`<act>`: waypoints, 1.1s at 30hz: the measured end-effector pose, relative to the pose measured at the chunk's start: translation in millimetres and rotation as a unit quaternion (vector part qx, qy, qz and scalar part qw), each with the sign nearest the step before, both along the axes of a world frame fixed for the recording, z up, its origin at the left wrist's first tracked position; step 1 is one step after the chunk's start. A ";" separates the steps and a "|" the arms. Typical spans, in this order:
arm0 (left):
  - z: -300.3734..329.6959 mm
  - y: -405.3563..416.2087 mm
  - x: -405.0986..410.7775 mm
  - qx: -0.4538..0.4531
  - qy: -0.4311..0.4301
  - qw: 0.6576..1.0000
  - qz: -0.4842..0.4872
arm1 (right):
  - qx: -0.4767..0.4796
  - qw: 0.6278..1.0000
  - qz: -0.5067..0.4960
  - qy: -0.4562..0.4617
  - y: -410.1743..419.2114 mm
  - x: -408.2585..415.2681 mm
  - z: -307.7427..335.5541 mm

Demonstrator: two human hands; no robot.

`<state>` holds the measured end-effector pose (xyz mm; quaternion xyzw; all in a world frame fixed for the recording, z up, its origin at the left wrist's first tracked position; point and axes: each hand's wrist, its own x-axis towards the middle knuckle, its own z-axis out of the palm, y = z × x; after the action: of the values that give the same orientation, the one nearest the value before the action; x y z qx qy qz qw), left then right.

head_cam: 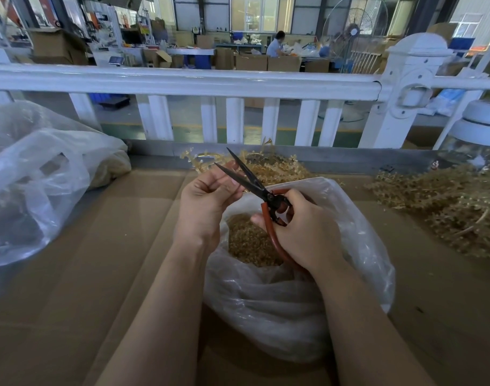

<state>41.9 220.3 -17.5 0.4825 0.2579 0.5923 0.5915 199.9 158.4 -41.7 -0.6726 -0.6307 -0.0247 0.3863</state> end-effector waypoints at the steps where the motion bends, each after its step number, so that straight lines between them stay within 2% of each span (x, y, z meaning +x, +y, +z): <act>1: -0.6 0.5 -0.2 -0.001 0.002 1.000 0.003 | 0.000 1.000 -0.005 -0.005 0.1 0.1 0.1; 13: -3.1 0.8 -0.5 0.012 -0.004 1.000 -0.017 | 0.025 0.999 -0.023 -0.024 -0.9 -0.2 1.4; 27: -1.3 0.2 -0.5 0.010 0.003 1.000 0.002 | 0.050 0.998 -0.029 -0.035 2.0 1.3 -2.1; 33: -2.8 1.8 -1.8 -0.022 -0.006 1.000 -0.003 | 0.040 0.998 -0.025 -0.029 0.8 0.2 -0.9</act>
<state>40.1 222.2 -20.3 0.4666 0.2658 0.5880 0.6049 200.0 159.2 -42.6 -0.6713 -0.6231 -0.0791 0.3935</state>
